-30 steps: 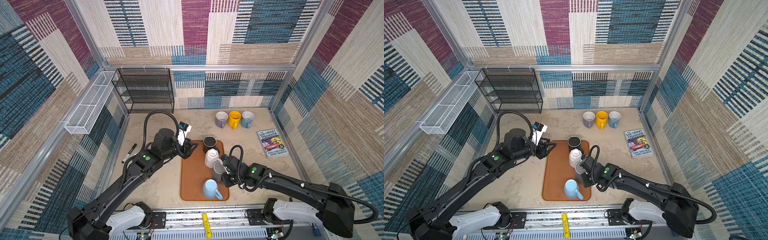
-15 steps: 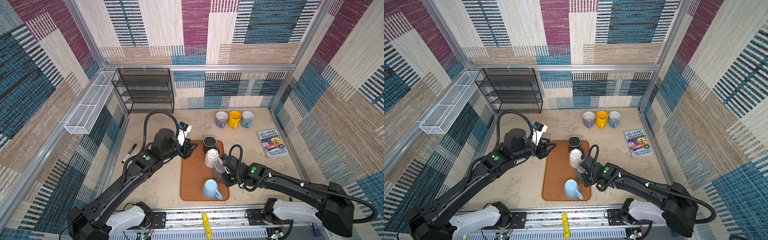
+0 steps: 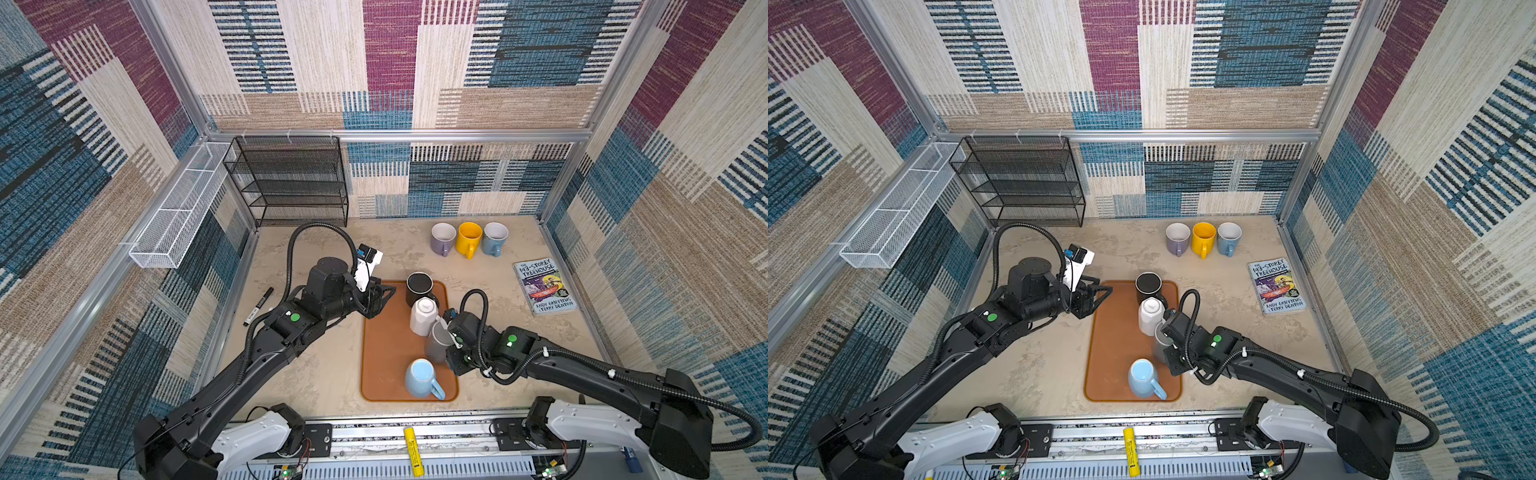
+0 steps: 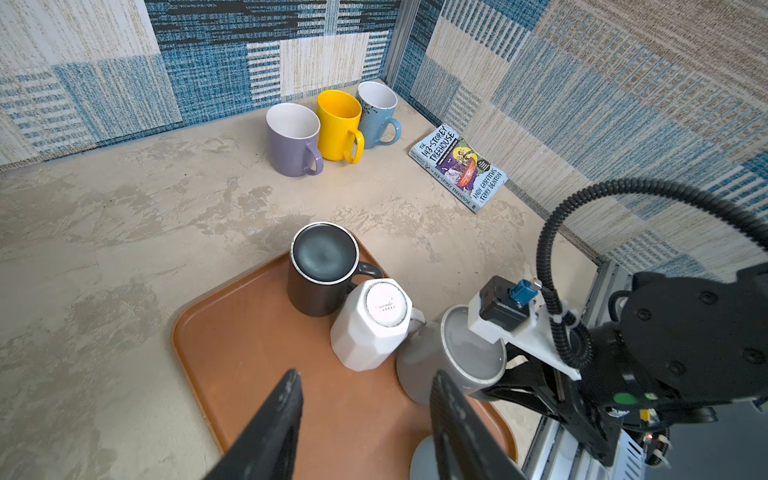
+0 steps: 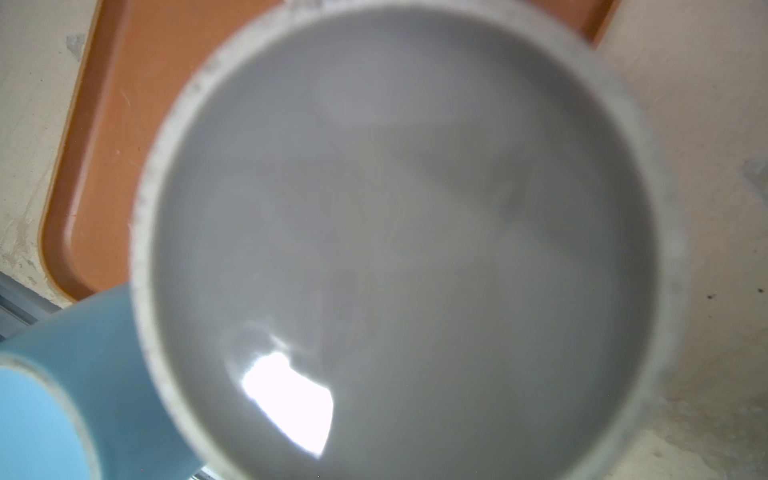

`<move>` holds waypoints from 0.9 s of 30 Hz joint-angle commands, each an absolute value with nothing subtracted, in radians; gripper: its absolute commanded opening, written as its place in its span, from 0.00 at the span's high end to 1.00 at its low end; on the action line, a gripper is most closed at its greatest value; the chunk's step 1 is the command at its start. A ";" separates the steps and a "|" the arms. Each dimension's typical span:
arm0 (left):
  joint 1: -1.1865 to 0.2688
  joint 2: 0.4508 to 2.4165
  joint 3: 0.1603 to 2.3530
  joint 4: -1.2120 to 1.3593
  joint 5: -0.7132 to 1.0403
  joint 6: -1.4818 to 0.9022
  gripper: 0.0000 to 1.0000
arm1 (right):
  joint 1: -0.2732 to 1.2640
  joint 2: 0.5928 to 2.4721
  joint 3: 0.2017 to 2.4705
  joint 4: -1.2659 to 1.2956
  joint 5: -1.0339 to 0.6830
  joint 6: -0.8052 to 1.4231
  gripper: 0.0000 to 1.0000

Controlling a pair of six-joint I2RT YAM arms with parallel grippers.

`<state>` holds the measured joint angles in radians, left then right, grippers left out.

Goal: Turn the mug right side up
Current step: 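Close the right gripper on the grey mug and lift it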

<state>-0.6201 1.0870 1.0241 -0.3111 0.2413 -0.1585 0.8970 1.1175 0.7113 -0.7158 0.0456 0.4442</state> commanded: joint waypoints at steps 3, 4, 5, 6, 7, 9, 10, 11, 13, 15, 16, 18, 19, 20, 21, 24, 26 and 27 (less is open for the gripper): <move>-0.620 1.086 1.029 -0.288 0.251 -0.166 0.49 | 0.897 1.107 0.724 -0.687 0.066 0.433 1.00; -0.619 1.086 1.031 -0.288 0.252 -0.166 0.49 | 0.897 1.105 0.726 -0.688 0.065 0.431 1.00; -0.618 1.086 1.032 -0.287 0.252 -0.166 0.49 | 0.898 1.103 0.728 -0.690 0.065 0.429 1.00; -0.620 1.087 1.031 -0.285 0.253 -0.168 0.49 | 0.897 1.099 0.730 -0.690 0.060 0.424 1.00; -0.620 1.086 1.032 -0.282 0.255 -0.168 0.49 | 0.897 1.094 0.733 -0.692 0.057 0.422 1.00; -0.619 1.084 1.028 -0.276 0.255 -0.168 0.49 | 0.897 1.080 0.734 -0.693 0.050 0.417 1.00; -0.620 1.083 1.026 -0.272 0.254 -0.170 0.49 | 0.897 1.073 0.736 -0.696 0.045 0.416 1.00; -0.619 1.082 1.025 -0.267 0.252 -0.169 0.49 | 0.897 1.066 0.738 -0.699 0.039 0.412 1.00; -0.620 1.081 1.025 -0.264 0.254 -0.170 0.49 | 0.897 1.056 0.743 -0.705 0.031 0.408 1.00; -0.619 1.081 1.023 -0.259 0.254 -0.172 0.49 | 0.897 1.049 0.750 -0.712 0.024 0.401 1.00; -0.619 1.081 1.022 -0.257 0.255 -0.174 0.49 | 0.897 1.046 0.756 -0.717 0.022 0.399 1.00; -0.620 1.080 1.020 -0.253 0.255 -0.176 0.49 | 0.897 1.039 0.766 -0.723 0.017 0.392 1.00; -0.620 1.080 1.020 -0.250 0.255 -0.176 0.49 | 0.897 1.037 0.772 -0.725 0.013 0.389 1.00; -0.620 1.080 1.020 -0.249 0.254 -0.179 0.49 | 0.897 1.033 0.776 -0.728 0.009 0.385 1.00; -0.620 1.080 1.021 -0.249 0.253 -0.179 0.49 | 0.896 1.031 0.782 -0.729 0.004 0.381 1.00; -0.619 1.084 1.023 -0.243 0.255 -0.180 0.49 | 0.897 1.036 0.805 -0.741 0.001 0.371 1.00; -0.619 1.084 1.022 -0.237 0.255 -0.181 0.49 | 0.897 1.032 0.828 -0.746 0.009 0.368 1.00; -0.618 1.086 1.021 -0.237 0.255 -0.181 0.49 | 0.897 1.030 0.836 -0.746 0.009 0.366 1.00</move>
<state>-0.6201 1.0840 1.0229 -0.2737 0.2432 -0.1635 0.8967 1.0393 0.8101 -0.7898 0.0006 0.3843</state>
